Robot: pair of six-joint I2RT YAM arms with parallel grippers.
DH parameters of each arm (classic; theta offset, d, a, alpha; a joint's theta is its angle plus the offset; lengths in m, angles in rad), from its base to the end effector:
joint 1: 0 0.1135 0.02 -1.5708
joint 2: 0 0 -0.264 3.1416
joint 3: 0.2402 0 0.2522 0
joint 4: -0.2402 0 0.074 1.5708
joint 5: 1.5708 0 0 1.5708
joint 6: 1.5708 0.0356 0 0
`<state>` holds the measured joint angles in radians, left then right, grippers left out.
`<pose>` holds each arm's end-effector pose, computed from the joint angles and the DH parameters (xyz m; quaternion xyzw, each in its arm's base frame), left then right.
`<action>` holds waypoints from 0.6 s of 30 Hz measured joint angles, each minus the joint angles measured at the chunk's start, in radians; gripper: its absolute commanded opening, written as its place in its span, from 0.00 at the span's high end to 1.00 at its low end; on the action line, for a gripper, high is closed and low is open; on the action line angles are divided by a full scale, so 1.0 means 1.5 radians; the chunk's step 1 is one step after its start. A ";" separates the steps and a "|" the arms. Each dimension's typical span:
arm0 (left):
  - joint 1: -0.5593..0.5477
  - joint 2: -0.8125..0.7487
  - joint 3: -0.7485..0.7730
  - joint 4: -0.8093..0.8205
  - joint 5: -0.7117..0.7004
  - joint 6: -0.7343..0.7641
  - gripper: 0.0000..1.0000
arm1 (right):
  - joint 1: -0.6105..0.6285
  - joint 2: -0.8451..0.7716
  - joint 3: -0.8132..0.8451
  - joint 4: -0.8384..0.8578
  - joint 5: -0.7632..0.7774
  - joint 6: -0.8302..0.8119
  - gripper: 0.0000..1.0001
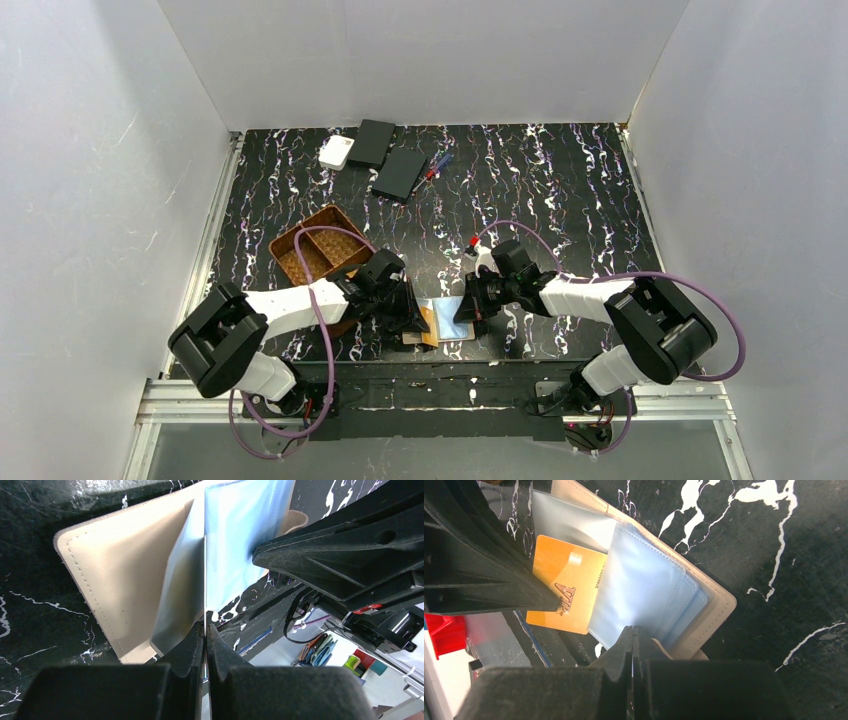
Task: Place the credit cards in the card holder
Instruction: Insert the credit card into the card holder.
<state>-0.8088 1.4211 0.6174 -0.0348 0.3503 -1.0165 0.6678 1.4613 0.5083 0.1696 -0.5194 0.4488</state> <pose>0.1746 -0.2006 0.1599 -0.0333 0.9209 -0.3784 0.0869 0.1903 0.1726 0.1370 -0.1954 0.8764 0.3975 0.1888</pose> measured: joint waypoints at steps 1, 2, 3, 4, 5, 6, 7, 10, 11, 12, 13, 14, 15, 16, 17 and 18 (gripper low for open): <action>-0.001 -0.005 0.000 -0.003 -0.004 0.002 1.00 | 0.000 0.000 0.000 0.000 0.000 0.000 0.99; -0.001 -0.010 0.000 -0.005 -0.007 0.003 1.00 | 0.000 0.000 0.000 0.000 0.000 0.000 0.99; -0.001 -0.016 0.000 -0.008 -0.010 0.004 1.00 | 0.000 0.000 0.000 0.000 0.000 0.000 0.99; -0.002 -0.020 0.000 -0.010 -0.012 0.006 1.00 | 0.000 0.000 0.000 0.000 0.000 0.000 0.99; -0.002 -0.025 0.000 -0.012 -0.014 0.007 1.00 | 0.000 -0.001 -0.001 0.000 0.000 0.000 0.99; -0.002 -0.029 0.000 -0.014 -0.015 0.008 1.00 | 0.000 -0.002 -0.001 -0.002 0.000 0.000 0.99; -0.002 -0.031 0.000 -0.014 -0.015 0.009 1.00 | 0.000 -0.005 -0.001 -0.004 0.001 0.000 0.99; -0.003 -0.031 0.000 -0.013 -0.015 0.014 1.00 | 0.000 -0.014 -0.001 -0.012 0.006 0.000 0.99; -0.003 -0.031 0.000 -0.013 -0.014 0.015 1.00 | 0.000 -0.018 -0.001 -0.015 0.008 -0.001 0.99; -0.003 -0.030 0.001 -0.012 -0.014 0.016 1.00 | 0.000 -0.021 -0.001 -0.017 0.009 -0.001 0.99; -0.003 -0.028 0.002 -0.012 -0.013 0.017 1.00 | 0.000 -0.024 -0.001 -0.018 0.011 -0.001 0.99; -0.003 -0.025 0.004 -0.012 -0.013 0.017 1.00 | 0.000 -0.025 -0.001 -0.020 0.012 -0.001 0.99; -0.003 -0.023 0.004 -0.011 -0.013 0.018 1.00 | 0.000 -0.026 -0.001 -0.022 0.013 -0.001 0.99; -0.003 -0.021 0.005 -0.010 -0.013 0.019 1.00 | 0.000 -0.027 -0.001 -0.023 0.013 -0.001 0.99; -0.003 -0.019 0.005 -0.010 -0.013 0.020 1.00 | 0.000 -0.027 -0.001 -0.024 0.014 -0.001 0.99; -0.003 -0.017 0.006 -0.010 -0.012 0.020 1.00 | 0.000 -0.027 -0.002 -0.024 0.014 -0.001 0.99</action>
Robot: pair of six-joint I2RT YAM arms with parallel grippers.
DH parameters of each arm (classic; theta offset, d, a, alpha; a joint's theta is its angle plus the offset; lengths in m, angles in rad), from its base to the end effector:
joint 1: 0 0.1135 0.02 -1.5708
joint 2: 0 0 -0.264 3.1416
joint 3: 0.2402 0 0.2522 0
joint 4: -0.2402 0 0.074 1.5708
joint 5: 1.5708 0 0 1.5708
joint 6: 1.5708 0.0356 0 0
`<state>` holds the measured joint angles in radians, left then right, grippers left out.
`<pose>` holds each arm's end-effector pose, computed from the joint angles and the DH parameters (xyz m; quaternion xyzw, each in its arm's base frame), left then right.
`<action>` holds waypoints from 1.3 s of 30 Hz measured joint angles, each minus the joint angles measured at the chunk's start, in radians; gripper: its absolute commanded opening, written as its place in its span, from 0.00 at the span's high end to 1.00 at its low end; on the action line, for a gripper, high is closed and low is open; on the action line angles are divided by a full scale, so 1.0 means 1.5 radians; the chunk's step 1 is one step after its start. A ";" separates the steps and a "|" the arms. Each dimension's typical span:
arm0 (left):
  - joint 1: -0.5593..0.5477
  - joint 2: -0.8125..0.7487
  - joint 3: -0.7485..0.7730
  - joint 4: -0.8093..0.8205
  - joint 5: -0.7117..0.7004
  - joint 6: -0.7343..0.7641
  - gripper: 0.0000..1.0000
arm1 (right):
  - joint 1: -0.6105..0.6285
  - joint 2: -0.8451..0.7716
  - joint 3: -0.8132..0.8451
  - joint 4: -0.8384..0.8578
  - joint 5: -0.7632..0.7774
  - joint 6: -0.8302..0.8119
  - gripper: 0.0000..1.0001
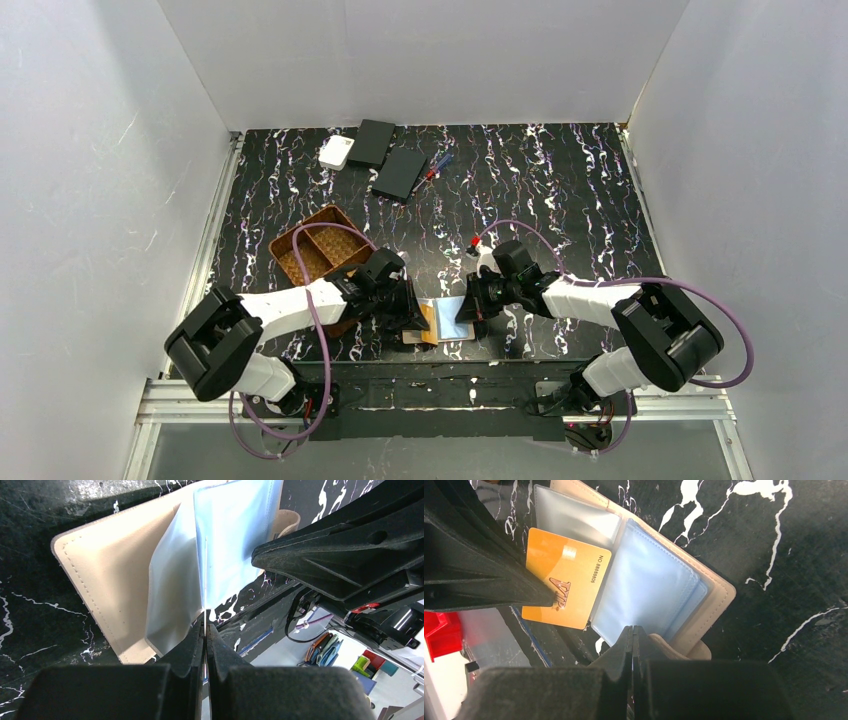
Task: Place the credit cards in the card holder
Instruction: Insert the credit card into the card holder.
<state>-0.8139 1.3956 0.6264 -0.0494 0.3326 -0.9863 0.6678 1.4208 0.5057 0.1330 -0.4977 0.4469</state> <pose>0.1737 -0.2008 0.1676 -0.0184 0.9191 -0.3795 0.1045 0.1875 0.1695 0.1428 -0.1927 0.8789 0.3899 0.1957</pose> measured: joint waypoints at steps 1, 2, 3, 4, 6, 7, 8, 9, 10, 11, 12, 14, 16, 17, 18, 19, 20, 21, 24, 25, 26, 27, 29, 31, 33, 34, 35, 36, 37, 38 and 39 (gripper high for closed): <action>0.000 0.004 0.002 0.000 0.001 0.000 1.00 | 0.000 0.000 -0.001 0.000 0.000 0.000 0.99; 0.000 0.009 0.004 0.000 0.002 0.001 1.00 | 0.000 0.000 -0.003 0.000 0.001 0.000 0.99; 0.000 0.013 0.006 0.000 0.003 0.002 1.00 | 0.000 0.000 -0.005 0.000 0.001 0.000 0.99; 0.000 0.018 0.006 0.002 0.004 0.002 1.00 | 0.000 0.000 -0.007 0.000 0.001 0.000 0.99; 0.000 0.024 0.006 0.005 0.007 0.002 1.00 | 0.000 0.000 -0.008 0.000 0.000 0.000 0.99; 0.000 0.024 0.006 0.007 0.009 0.002 1.00 | 0.000 0.000 -0.008 0.000 0.000 0.000 0.99; 0.000 0.025 0.007 0.010 0.011 0.003 1.00 | 0.000 0.000 -0.008 0.000 0.000 0.000 0.99; 0.000 0.025 0.007 0.013 0.012 0.004 1.00 | 0.000 0.000 -0.008 0.000 0.000 0.000 0.99; 0.000 0.025 0.007 0.016 0.013 0.005 1.00 | 0.000 0.000 -0.008 0.000 0.000 0.000 0.99; 0.000 0.026 0.007 0.018 0.014 0.006 1.00 | 0.000 0.000 -0.008 0.000 0.000 0.000 0.99; 0.000 0.027 0.007 0.020 0.015 0.007 1.00 | 0.000 0.000 -0.008 0.000 0.000 0.000 0.99; 0.000 0.028 0.007 0.024 0.016 0.007 1.00 | 0.000 0.000 -0.008 0.000 0.000 0.000 0.99; 0.000 0.030 0.007 0.028 0.018 0.008 1.00 | 0.000 0.000 -0.008 0.000 0.000 0.000 0.99; 0.000 0.031 0.007 0.031 0.018 0.009 1.00 | 0.000 0.000 -0.009 0.000 0.000 0.000 0.99; 0.000 0.032 0.007 0.034 0.020 0.010 1.00 | 0.000 0.000 -0.009 0.000 0.000 0.000 0.99; 0.000 0.033 0.007 0.037 0.021 0.011 1.00 | 0.000 0.000 -0.009 0.000 0.000 0.000 0.99; 0.000 0.033 0.007 0.040 0.021 0.012 1.00 | 0.000 0.000 -0.009 0.000 0.000 0.000 0.99; 0.000 0.034 0.007 0.042 0.022 0.013 1.00 | 0.000 0.000 -0.009 0.000 0.000 0.000 0.99; 0.000 0.034 0.008 0.047 0.025 0.018 1.00 | 0.000 0.000 -0.009 0.000 0.001 -0.001 0.99; 0.000 0.034 0.009 0.047 0.027 0.020 1.00 | 0.000 0.000 -0.009 0.000 0.001 -0.001 0.99; 0.000 0.035 0.011 0.048 0.028 0.022 1.00 | 0.000 0.000 -0.009 0.000 0.001 -0.001 0.99; 0.000 0.035 0.012 0.048 0.029 0.023 1.00 | 0.000 0.000 -0.009 -0.001 0.001 -0.001 0.99; 0.000 0.035 0.016 0.050 0.030 0.025 1.00 | 0.000 -0.003 -0.009 -0.003 0.003 -0.002 0.99; 0.000 0.035 0.017 0.051 0.030 0.027 1.00 | 0.000 -0.007 -0.009 -0.008 0.006 -0.004 0.99; 0.000 0.035 0.017 0.053 0.031 0.028 1.00 | 0.000 -0.013 -0.009 -0.017 0.011 -0.005 0.99; 0.000 0.035 0.017 0.053 0.032 0.029 1.00 | 0.000 -0.016 -0.009 -0.020 0.013 -0.006 0.99; 0.000 0.036 0.017 0.053 0.033 0.029 1.00 | 0.000 -0.017 -0.009 -0.023 0.014 -0.007 0.99; 0.000 0.037 0.017 0.054 0.033 0.029 1.00 | 0.000 -0.019 -0.009 -0.027 0.016 -0.007 0.99; 0.000 0.039 0.017 0.055 0.034 0.029 1.00 | 0.000 -0.022 -0.009 -0.032 0.018 -0.009 0.99; 0.000 0.042 0.018 0.056 0.035 0.028 1.00 | 0.000 -0.025 -0.009 -0.037 0.020 -0.010 0.98; 0.000 0.045 0.019 0.058 0.036 0.027 1.00 | 0.000 -0.028 -0.009 -0.043 0.022 -0.012 0.98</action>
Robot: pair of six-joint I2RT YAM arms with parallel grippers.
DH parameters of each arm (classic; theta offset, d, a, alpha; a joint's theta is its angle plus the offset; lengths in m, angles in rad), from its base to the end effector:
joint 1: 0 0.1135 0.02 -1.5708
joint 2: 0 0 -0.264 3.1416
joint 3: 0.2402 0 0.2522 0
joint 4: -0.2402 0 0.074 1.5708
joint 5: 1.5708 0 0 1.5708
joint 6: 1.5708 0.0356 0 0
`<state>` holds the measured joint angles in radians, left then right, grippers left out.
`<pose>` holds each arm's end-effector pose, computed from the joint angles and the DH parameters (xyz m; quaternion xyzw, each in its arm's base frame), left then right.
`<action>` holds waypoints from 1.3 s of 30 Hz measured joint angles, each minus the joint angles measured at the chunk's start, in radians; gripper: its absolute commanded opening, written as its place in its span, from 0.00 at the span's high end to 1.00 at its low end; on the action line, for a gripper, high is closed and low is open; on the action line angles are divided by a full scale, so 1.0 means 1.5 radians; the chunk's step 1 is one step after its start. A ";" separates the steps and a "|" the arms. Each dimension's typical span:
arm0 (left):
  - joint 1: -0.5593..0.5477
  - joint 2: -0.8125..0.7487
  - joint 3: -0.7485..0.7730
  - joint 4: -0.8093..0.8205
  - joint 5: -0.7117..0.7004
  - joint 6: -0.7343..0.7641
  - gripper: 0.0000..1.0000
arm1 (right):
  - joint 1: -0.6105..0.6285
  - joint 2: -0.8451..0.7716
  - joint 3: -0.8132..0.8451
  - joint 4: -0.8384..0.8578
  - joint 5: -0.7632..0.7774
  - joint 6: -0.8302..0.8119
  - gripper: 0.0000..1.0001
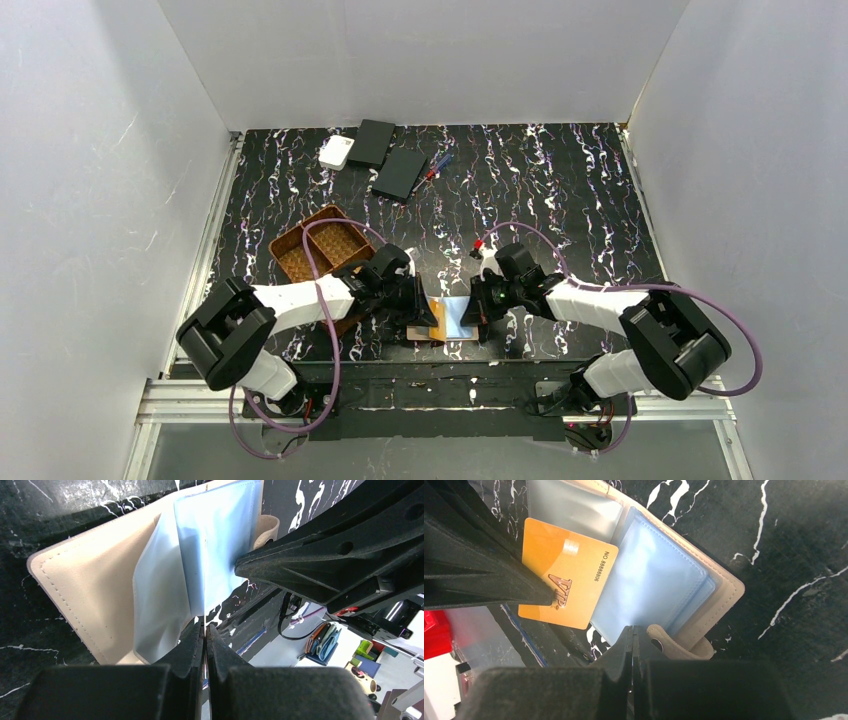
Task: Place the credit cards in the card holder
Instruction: Insert the credit card into the card holder.
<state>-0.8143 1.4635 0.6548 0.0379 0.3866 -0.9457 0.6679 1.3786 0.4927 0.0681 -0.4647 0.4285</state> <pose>0.1831 -0.2136 0.1657 0.0153 0.9069 -0.4073 0.1071 0.1812 0.1633 0.1437 -0.1921 0.8884 0.3692 0.1938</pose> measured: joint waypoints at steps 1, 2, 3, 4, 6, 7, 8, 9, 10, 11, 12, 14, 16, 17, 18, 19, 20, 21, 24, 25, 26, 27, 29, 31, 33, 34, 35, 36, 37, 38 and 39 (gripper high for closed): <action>0.000 0.004 0.001 0.003 0.001 -0.001 1.00 | 0.000 -0.003 0.000 -0.006 0.003 -0.003 0.97; 0.000 0.008 0.001 0.005 0.002 -0.002 1.00 | 0.000 -0.007 0.000 -0.012 0.007 -0.006 0.96; 0.000 0.011 0.002 0.007 0.003 -0.002 1.00 | 0.000 -0.009 0.001 -0.016 0.011 -0.009 0.96; 0.000 0.015 0.003 0.008 0.004 -0.003 1.00 | 0.000 -0.012 0.001 -0.021 0.015 -0.011 0.95; 0.000 0.021 0.007 0.009 0.007 -0.005 1.00 | 0.000 -0.018 0.001 -0.032 0.021 -0.018 0.94; 0.000 0.024 0.009 0.010 0.008 -0.005 1.00 | 0.000 -0.020 0.001 -0.037 0.024 -0.021 0.94; 0.000 0.025 0.011 0.010 0.009 -0.005 1.00 | 0.000 -0.022 0.001 -0.041 0.026 -0.024 0.94; 0.000 0.026 0.012 0.010 0.009 -0.005 1.00 | 0.000 -0.023 0.001 -0.043 0.028 -0.026 0.94; 0.000 0.026 0.014 0.010 0.009 -0.005 1.00 | 0.000 -0.024 0.001 -0.044 0.029 -0.027 0.94; 0.000 0.026 0.017 0.010 0.010 -0.005 1.00 | 0.000 -0.024 0.001 -0.045 0.030 -0.028 0.94; 0.000 0.027 0.019 0.010 0.010 -0.005 1.00 | 0.000 -0.024 0.001 -0.045 0.030 -0.029 0.94; 0.000 0.032 0.025 0.010 0.010 -0.004 1.00 | 0.000 -0.024 0.001 -0.045 0.031 -0.029 0.94; 0.000 0.040 0.032 0.010 0.011 -0.003 1.00 | 0.000 -0.024 0.001 -0.045 0.031 -0.031 0.94; 0.000 0.044 0.035 0.010 0.011 -0.002 1.00 | 0.000 -0.024 0.001 -0.045 0.031 -0.031 0.94; 0.000 0.047 0.038 0.010 0.012 -0.001 1.00 | 0.000 -0.024 0.001 -0.045 0.031 -0.032 0.94; 0.000 0.051 0.041 0.010 0.013 0.000 1.00 | 0.000 -0.024 0.001 -0.045 0.031 -0.032 0.94; 0.000 0.056 0.044 0.010 0.014 0.001 1.00 | 0.000 -0.024 0.001 -0.045 0.031 -0.032 0.94; 0.000 0.061 0.048 0.009 0.014 0.003 1.00 | 0.000 -0.024 0.001 -0.045 0.031 -0.032 0.94; 0.000 0.068 0.053 0.010 0.014 0.005 1.00 | 0.000 -0.024 0.001 -0.045 0.031 -0.033 0.94; 0.000 0.068 0.054 0.010 0.014 0.006 1.00 | 0.000 -0.024 0.001 -0.045 0.031 -0.034 0.94; 0.000 0.068 0.054 0.010 0.015 0.007 1.00 | 0.000 -0.024 0.001 -0.045 0.031 -0.034 0.94; 0.000 0.068 0.054 0.009 0.015 0.008 1.00 | 0.000 -0.024 0.001 -0.045 0.031 -0.034 0.94; 0.000 0.068 0.054 0.009 0.015 0.009 1.00 | 0.000 -0.024 0.002 -0.046 0.031 -0.034 0.92; 0.000 0.068 0.054 0.005 0.014 0.011 1.00 | 0.000 -0.024 0.005 -0.052 0.032 -0.035 0.90; 0.000 0.065 0.054 -0.003 0.010 0.015 1.00 | 0.000 -0.026 0.007 -0.059 0.035 -0.036 0.89; 0.000 0.063 0.054 -0.010 0.008 0.018 1.00 | 0.000 -0.028 0.008 -0.063 0.037 -0.038 0.89; 0.000 0.060 0.054 -0.017 0.006 0.022 1.00 | 0.000 -0.030 0.008 -0.067 0.040 -0.039 0.89; 0.000 0.058 0.054 -0.024 0.003 0.026 1.00 | 0.000 -0.031 0.009 -0.069 0.042 -0.041 0.89; 0.000 0.055 0.054 -0.031 0.001 0.029 1.00 | 0.000 -0.031 0.010 -0.072 0.043 -0.042 0.89; 0.000 0.054 0.054 -0.037 -0.001 0.032 1.00 | 0.000 -0.031 0.011 -0.074 0.044 -0.042 0.89; 0.001 0.054 0.054 -0.041 -0.003 0.034 1.00 | 0.000 -0.031 0.011 -0.075 0.044 -0.043 0.89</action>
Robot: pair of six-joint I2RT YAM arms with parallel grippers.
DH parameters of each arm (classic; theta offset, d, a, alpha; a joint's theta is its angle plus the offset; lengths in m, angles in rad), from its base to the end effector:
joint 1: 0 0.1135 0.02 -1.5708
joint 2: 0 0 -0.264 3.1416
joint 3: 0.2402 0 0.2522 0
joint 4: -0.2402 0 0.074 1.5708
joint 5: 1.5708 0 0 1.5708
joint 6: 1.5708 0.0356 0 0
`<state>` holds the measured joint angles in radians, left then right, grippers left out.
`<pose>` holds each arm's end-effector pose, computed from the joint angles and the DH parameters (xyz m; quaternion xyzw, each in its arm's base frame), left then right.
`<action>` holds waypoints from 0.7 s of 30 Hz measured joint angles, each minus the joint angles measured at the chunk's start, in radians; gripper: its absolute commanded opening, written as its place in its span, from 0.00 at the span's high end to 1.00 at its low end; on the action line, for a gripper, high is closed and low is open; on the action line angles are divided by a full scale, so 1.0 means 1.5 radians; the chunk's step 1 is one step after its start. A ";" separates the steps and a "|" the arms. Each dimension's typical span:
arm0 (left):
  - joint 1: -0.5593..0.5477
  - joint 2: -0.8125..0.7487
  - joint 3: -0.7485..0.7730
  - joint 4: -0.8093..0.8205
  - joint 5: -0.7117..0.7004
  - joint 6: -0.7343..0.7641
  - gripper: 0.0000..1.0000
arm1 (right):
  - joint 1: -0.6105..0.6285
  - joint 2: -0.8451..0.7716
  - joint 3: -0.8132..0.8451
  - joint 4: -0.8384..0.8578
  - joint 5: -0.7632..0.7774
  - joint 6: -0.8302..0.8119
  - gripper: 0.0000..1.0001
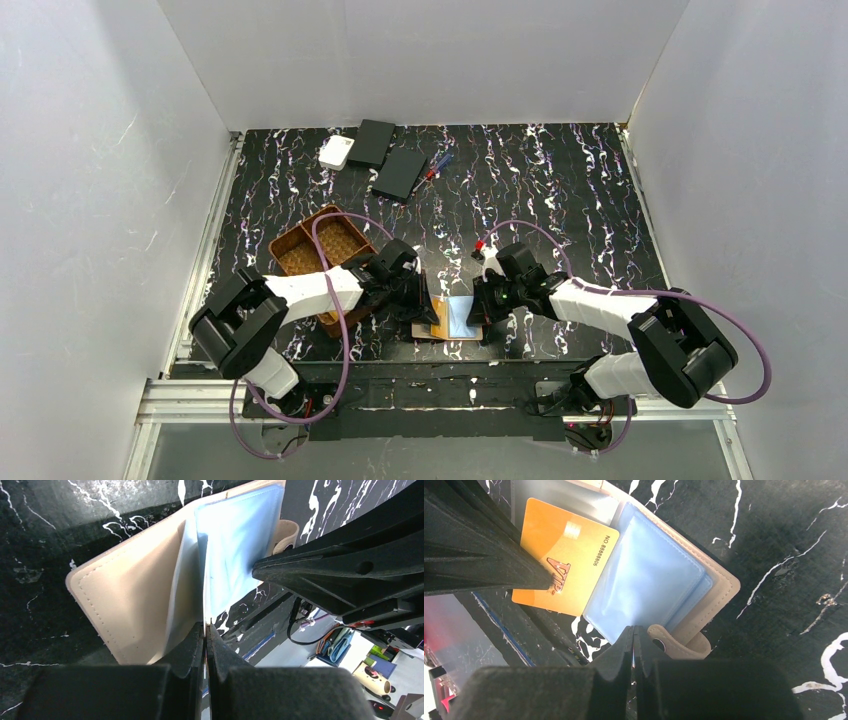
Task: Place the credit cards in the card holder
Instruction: Insert the credit card into the card holder.
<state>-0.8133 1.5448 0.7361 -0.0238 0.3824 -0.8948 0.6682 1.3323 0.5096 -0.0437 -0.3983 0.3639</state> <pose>0.1949 -0.2254 0.1625 0.0312 0.9177 -0.3835 0.0991 0.1778 0.1579 0.1499 -0.2069 0.8991 0.3284 0.2025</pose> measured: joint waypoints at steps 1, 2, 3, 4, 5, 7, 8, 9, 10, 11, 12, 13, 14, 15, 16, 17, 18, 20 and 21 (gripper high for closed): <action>0.000 0.000 0.000 -0.004 0.000 0.001 1.00 | 0.000 0.000 0.000 0.000 0.000 0.000 0.89; 0.000 0.000 0.001 -0.007 0.002 0.001 1.00 | 0.000 0.000 0.000 0.000 0.000 -0.001 0.89; 0.000 0.002 0.004 -0.010 0.004 0.002 1.00 | 0.000 0.000 0.000 0.000 0.000 -0.001 0.89; 0.000 0.004 0.007 -0.011 0.008 0.002 1.00 | 0.000 0.000 0.000 -0.001 0.000 -0.001 0.89; 0.000 0.007 0.011 -0.011 0.013 0.003 1.00 | 0.000 0.000 0.000 -0.001 0.000 -0.001 0.89; 0.001 0.013 0.015 -0.007 0.021 0.004 1.00 | 0.000 0.000 0.000 -0.002 0.000 -0.001 0.89; 0.001 0.015 0.016 -0.004 0.024 0.005 1.00 | 0.000 0.000 0.000 -0.002 0.000 -0.001 0.89; 0.003 0.016 0.016 -0.003 0.029 0.007 1.00 | 0.000 0.000 0.000 -0.002 0.000 -0.001 0.89; 0.003 0.017 0.017 -0.001 0.034 0.009 1.00 | 0.000 0.000 0.000 -0.002 0.000 -0.001 0.89; 0.004 0.021 0.020 -0.001 0.039 0.012 1.00 | 0.000 0.000 0.000 -0.002 0.000 -0.001 0.90; 0.004 0.029 0.026 -0.002 0.047 0.014 1.00 | 0.000 0.000 0.000 -0.002 0.000 -0.001 0.90; 0.004 0.037 0.033 -0.002 0.053 0.017 1.00 | 0.000 0.000 0.000 -0.002 0.000 -0.001 0.90; 0.005 0.045 0.038 0.000 0.059 0.018 1.00 | 0.000 0.000 0.000 -0.002 0.000 -0.001 0.90; 0.005 0.050 0.040 0.001 0.064 0.019 1.00 | 0.000 0.000 0.000 -0.002 0.000 -0.001 0.90; 0.007 0.055 0.042 0.001 0.070 0.020 1.00 | 0.000 0.000 0.000 -0.002 0.000 -0.001 0.90; 0.010 0.058 0.044 -0.001 0.075 0.021 1.00 | 0.000 0.000 0.000 -0.002 0.000 -0.001 0.90; 0.012 0.061 0.046 -0.003 0.079 0.022 1.00 | 0.000 0.000 0.000 -0.002 0.000 -0.001 0.90; 0.015 0.066 0.053 -0.007 0.086 0.025 1.00 | 0.000 -0.001 0.000 -0.002 0.000 -0.001 0.90; 0.016 0.067 0.055 -0.008 0.087 0.026 1.00 | 0.000 -0.001 0.000 -0.003 0.000 -0.001 0.90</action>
<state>-0.7893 1.6459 0.8185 -0.0357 0.5133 -0.8554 0.6682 1.3307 0.5098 -0.0475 -0.3976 0.3626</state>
